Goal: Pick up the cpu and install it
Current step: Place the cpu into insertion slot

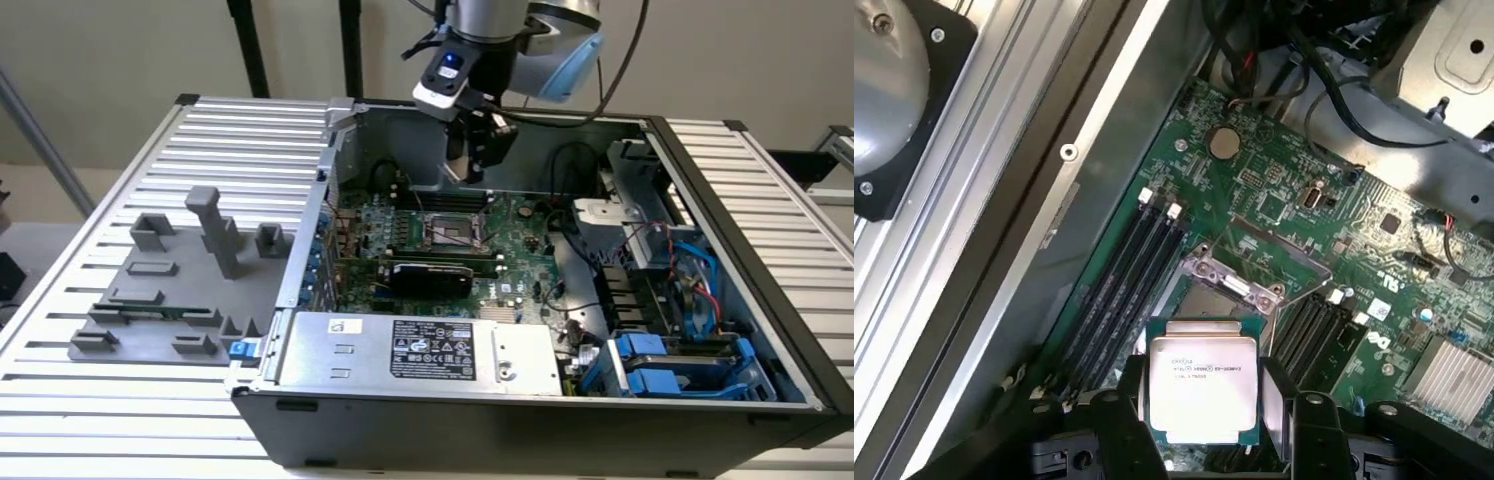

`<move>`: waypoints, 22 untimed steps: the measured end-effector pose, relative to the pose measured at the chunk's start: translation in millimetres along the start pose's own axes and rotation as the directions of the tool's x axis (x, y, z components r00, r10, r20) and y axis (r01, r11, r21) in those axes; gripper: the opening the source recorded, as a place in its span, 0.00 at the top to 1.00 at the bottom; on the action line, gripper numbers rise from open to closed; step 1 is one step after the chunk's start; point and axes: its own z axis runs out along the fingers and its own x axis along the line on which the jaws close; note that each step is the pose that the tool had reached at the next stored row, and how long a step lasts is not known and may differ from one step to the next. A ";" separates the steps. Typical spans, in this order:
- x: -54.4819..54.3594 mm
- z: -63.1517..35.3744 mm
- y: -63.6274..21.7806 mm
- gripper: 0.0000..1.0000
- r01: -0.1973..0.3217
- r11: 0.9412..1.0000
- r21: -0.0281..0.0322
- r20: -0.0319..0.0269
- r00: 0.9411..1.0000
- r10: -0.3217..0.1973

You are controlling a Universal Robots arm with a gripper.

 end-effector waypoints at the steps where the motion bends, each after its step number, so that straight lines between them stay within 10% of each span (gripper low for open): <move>1: 0.0 0.8 0.0 0.45 -0.019 1.000 0.000 0.000 1.000 0.019; 11: -0.1 8.7 -0.1 0.45 -0.200 0.980 -0.001 0.002 0.980 0.200; 22: -0.1 21.3 -0.2 0.45 -0.390 0.921 -0.006 0.004 0.921 0.390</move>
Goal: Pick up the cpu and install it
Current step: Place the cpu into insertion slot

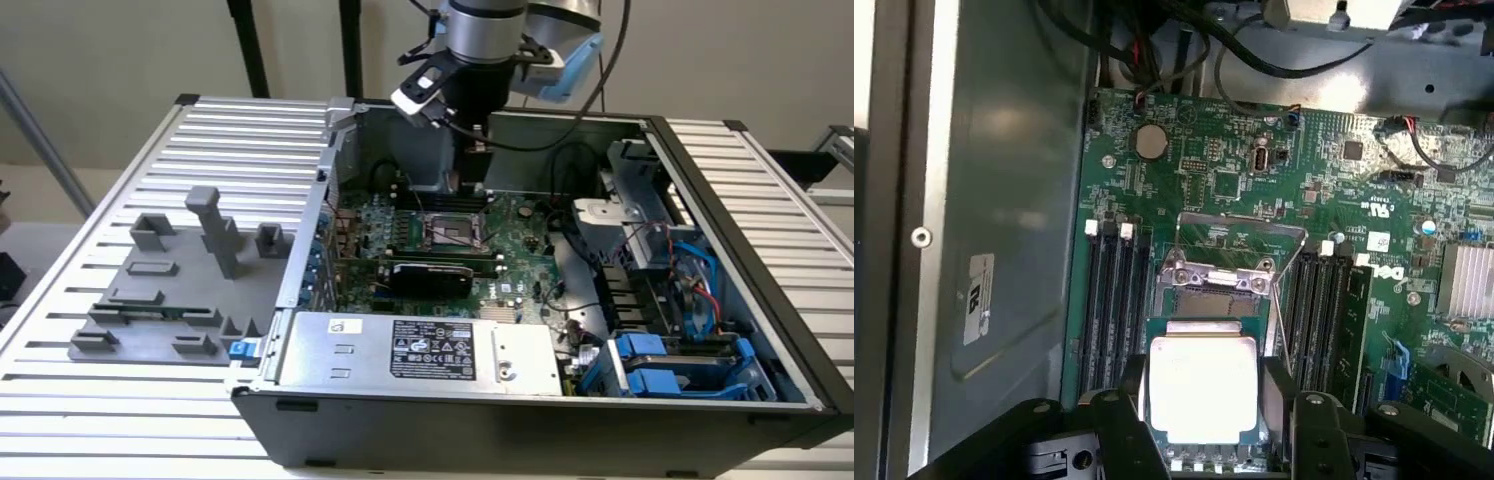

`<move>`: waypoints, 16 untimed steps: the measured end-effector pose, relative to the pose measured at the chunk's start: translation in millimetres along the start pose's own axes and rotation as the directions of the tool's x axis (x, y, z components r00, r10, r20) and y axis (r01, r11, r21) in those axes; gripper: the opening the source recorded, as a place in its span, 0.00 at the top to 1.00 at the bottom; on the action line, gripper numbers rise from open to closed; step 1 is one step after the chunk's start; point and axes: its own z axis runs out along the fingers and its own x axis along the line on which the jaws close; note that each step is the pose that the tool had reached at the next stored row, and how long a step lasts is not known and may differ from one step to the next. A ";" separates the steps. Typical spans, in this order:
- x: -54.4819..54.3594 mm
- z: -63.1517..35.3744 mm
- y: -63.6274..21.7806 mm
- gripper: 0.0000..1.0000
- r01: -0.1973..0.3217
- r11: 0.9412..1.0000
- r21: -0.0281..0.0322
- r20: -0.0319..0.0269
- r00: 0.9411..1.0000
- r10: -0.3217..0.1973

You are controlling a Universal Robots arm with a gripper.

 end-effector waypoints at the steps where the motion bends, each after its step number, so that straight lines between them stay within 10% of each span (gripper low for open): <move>1: 0.0 1.3 0.0 0.45 -0.018 1.000 -0.001 0.000 1.000 0.018; 16: -7.6 23.6 -7.4 0.45 -0.080 0.997 -0.003 0.002 0.997 0.080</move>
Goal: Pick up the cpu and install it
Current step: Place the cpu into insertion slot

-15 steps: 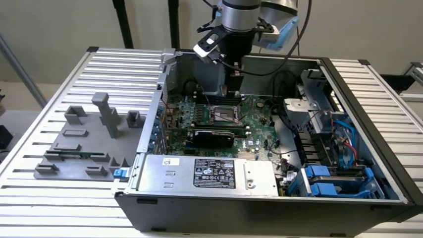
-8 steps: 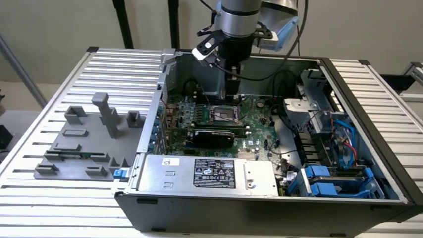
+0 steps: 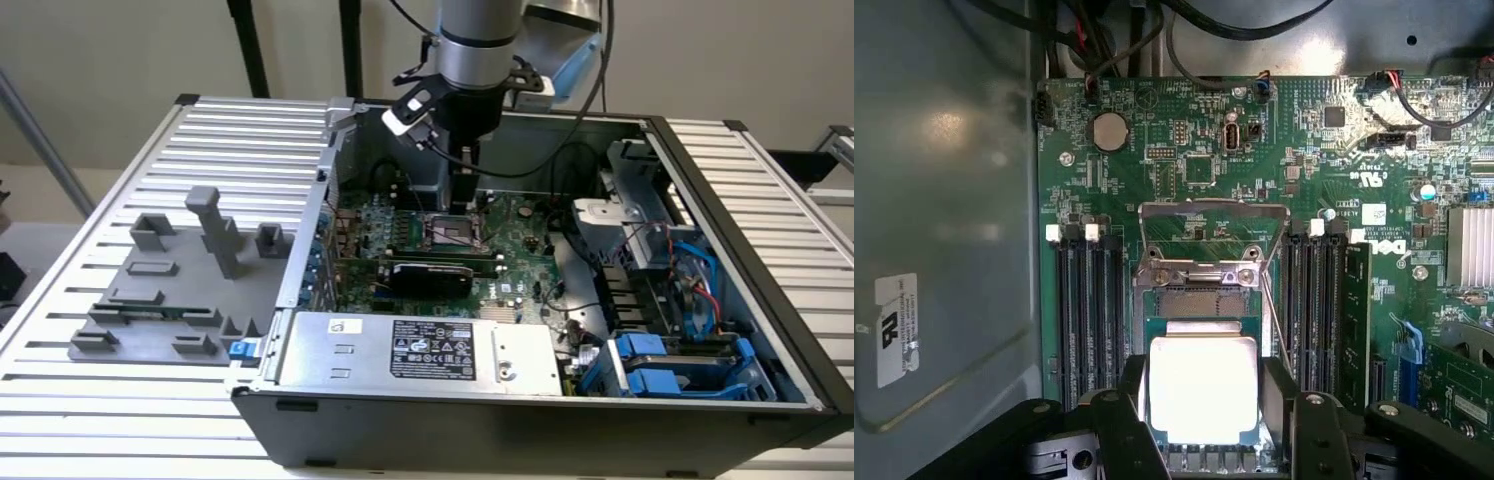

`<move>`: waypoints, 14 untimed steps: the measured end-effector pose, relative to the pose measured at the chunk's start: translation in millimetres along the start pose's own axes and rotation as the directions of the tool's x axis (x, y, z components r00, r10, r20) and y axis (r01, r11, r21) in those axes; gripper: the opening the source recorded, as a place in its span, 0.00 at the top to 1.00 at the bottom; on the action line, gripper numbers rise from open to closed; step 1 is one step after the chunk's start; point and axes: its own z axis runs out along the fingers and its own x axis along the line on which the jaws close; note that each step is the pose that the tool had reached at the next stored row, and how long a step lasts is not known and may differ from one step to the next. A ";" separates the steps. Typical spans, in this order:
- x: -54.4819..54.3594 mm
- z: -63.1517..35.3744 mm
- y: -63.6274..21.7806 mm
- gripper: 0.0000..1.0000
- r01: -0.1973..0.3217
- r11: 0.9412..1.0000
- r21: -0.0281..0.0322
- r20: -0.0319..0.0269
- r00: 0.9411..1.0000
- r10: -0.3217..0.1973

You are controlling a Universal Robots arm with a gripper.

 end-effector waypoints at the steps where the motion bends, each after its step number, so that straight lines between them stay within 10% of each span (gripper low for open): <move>1: 0.0 1.5 -0.7 0.45 0.000 1.000 -0.002 0.000 1.000 0.000; 7: -0.2 9.6 -2.1 0.45 0.001 1.000 -0.016 0.000 1.000 -0.001; 14: -0.3 19.1 -2.5 0.45 0.005 1.000 -0.018 0.003 1.000 -0.005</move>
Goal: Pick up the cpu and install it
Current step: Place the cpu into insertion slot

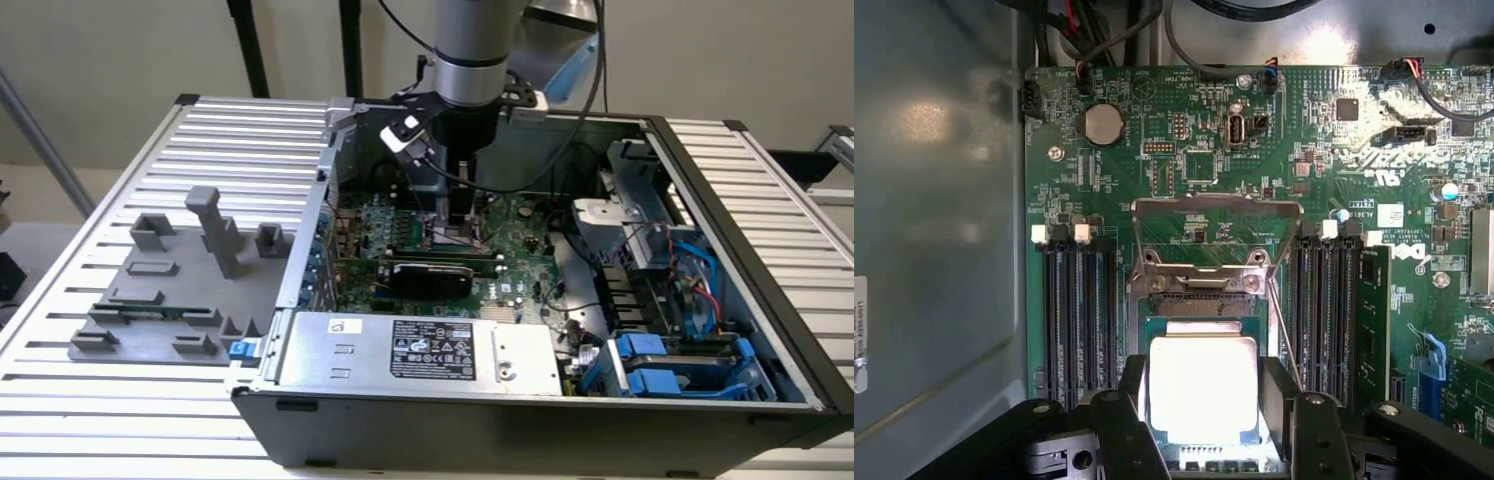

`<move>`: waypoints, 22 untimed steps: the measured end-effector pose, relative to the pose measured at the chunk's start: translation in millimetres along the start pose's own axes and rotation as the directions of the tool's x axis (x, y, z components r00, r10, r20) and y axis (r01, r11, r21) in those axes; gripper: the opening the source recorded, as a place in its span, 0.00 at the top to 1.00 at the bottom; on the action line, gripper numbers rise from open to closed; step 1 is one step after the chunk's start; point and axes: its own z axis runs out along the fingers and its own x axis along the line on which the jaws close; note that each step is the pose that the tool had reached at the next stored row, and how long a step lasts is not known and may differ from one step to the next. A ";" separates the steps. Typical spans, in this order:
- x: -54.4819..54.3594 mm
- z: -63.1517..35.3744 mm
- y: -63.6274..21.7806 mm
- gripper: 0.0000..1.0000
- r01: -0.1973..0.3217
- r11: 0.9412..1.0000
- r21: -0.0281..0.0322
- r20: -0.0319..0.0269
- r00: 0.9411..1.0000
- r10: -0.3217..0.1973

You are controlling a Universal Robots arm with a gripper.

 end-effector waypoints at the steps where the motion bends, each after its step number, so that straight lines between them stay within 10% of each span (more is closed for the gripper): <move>1: 0.0 1.4 -0.1 0.45 0.001 1.000 0.000 0.001 1.000 -0.001; 22: -0.7 26.8 -0.9 0.45 0.005 1.000 0.000 0.010 1.000 -0.005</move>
